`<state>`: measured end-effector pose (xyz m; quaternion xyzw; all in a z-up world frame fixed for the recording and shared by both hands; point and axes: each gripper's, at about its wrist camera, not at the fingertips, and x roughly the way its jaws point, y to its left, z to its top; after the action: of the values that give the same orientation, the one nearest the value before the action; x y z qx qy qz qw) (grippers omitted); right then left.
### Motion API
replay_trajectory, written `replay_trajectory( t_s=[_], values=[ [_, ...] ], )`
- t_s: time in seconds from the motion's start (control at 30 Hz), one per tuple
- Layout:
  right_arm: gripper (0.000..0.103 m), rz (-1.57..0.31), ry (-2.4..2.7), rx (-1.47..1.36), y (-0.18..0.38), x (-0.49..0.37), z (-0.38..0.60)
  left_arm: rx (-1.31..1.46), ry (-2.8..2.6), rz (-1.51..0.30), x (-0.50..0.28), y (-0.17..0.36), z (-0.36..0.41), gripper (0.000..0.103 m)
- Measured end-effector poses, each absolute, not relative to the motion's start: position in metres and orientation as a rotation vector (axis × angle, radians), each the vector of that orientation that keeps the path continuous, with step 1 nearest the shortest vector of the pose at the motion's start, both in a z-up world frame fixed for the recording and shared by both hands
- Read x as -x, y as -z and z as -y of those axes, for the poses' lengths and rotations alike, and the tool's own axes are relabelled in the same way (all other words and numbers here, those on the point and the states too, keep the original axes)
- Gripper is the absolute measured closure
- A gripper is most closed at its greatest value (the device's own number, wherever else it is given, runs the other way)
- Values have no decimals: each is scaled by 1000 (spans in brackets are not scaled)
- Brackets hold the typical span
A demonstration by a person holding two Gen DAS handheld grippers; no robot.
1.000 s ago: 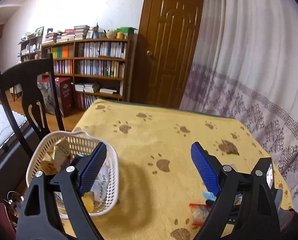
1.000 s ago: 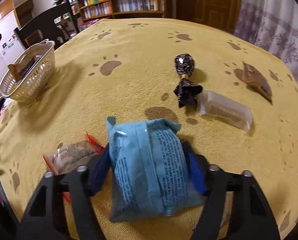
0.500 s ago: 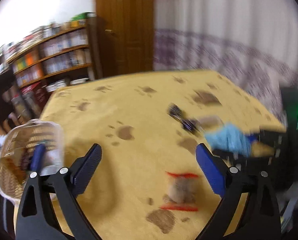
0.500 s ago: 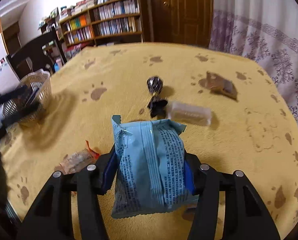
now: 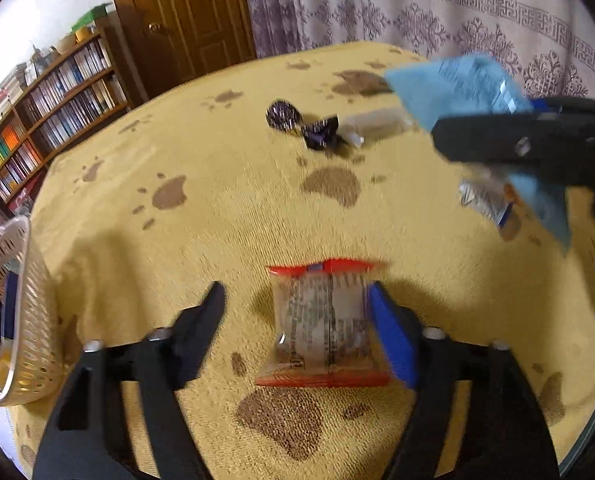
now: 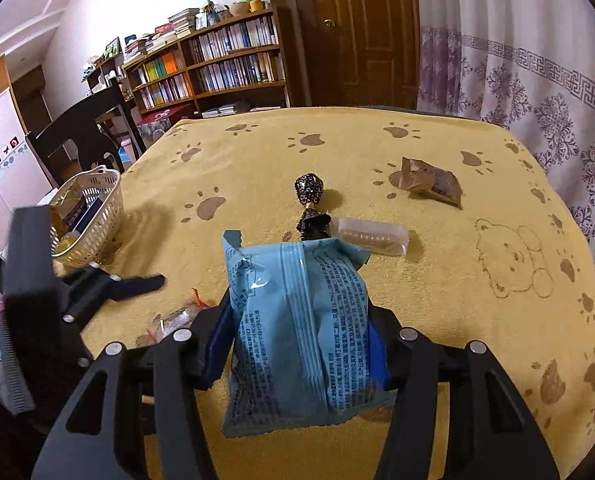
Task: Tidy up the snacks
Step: 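Grasp the red-edged clear snack packet with the left gripper while the right gripper holds the blue bag, then carry the clear snack packet into the basket and open the left gripper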
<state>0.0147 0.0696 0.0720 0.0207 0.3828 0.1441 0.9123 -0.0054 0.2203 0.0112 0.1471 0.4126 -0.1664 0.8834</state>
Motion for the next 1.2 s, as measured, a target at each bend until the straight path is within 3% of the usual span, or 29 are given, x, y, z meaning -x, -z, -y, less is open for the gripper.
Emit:
replay_trajectory(
  t_s=[0.07,0.17,0.57,1.07,1.13,1.2],
  values=[
    [48,-785,-301,-41,-73,-13,-71,-280,375,-869,4,-10,-222,56],
    [48,-779,-305,-43,-76,-12,-72,-288,372,-851,7,-14,-222,60],
    [48,-760,-319,-44,-83,-7,-76,-174,268,-713,10,-71,-266,63],
    [48,-764,-362,-23,-84,-8,-97,41,-77,-550,18,-136,-402,63],
    [48,-765,-369,-17,-84,-7,-102,57,-111,-546,18,-138,-414,57],
    [48,-764,-376,-12,-85,-7,-106,94,-155,-531,21,-142,-429,41]
  ],
)
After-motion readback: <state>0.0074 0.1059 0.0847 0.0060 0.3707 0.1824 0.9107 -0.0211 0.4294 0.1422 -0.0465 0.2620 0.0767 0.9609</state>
